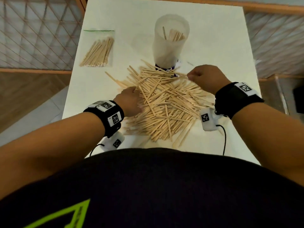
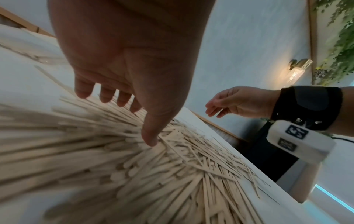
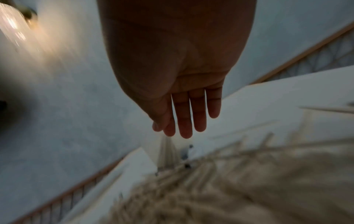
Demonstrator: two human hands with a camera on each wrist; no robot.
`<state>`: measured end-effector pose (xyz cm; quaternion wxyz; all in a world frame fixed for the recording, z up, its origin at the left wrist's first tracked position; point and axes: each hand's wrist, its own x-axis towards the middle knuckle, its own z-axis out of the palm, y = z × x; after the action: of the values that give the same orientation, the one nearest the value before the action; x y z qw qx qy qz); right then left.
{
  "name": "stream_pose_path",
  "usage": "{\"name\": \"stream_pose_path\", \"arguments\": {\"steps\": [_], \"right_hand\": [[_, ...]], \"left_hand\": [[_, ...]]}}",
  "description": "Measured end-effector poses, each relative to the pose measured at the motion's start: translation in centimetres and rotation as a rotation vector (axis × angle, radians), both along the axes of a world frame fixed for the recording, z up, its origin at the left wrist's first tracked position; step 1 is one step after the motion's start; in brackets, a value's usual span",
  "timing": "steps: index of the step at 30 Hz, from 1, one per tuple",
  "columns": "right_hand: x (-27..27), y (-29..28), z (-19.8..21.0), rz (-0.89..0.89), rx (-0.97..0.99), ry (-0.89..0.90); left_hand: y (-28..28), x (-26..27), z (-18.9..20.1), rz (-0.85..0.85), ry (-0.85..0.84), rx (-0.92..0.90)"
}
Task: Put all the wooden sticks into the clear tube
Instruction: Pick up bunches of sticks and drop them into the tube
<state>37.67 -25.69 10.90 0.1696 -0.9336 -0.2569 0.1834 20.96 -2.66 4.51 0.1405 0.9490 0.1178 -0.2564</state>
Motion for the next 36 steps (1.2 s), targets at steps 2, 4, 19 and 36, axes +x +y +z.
{"name": "stream_pose_path", "arguments": {"steps": [2, 4, 19, 36], "right_hand": [[-1.5, -1.3, -2.6, 0.020, -0.104, 0.029], [-2.3, -2.4, -5.0, -0.002, -0.215, 0.033], [-3.4, -2.8, -8.0, 0.161, -0.361, -0.162], [-3.8, 1.9, -3.0, -0.257, 0.532, 0.177]], "left_hand": [[-0.6, 0.0, -1.0, 0.036, 0.008, 0.019], [-1.2, -0.1, -1.6, 0.038, 0.020, 0.036], [-3.0, 1.0, -0.8, -0.065, -0.145, 0.250], [-2.2, 1.8, 2.9, 0.137, -0.456, -0.100]]}}
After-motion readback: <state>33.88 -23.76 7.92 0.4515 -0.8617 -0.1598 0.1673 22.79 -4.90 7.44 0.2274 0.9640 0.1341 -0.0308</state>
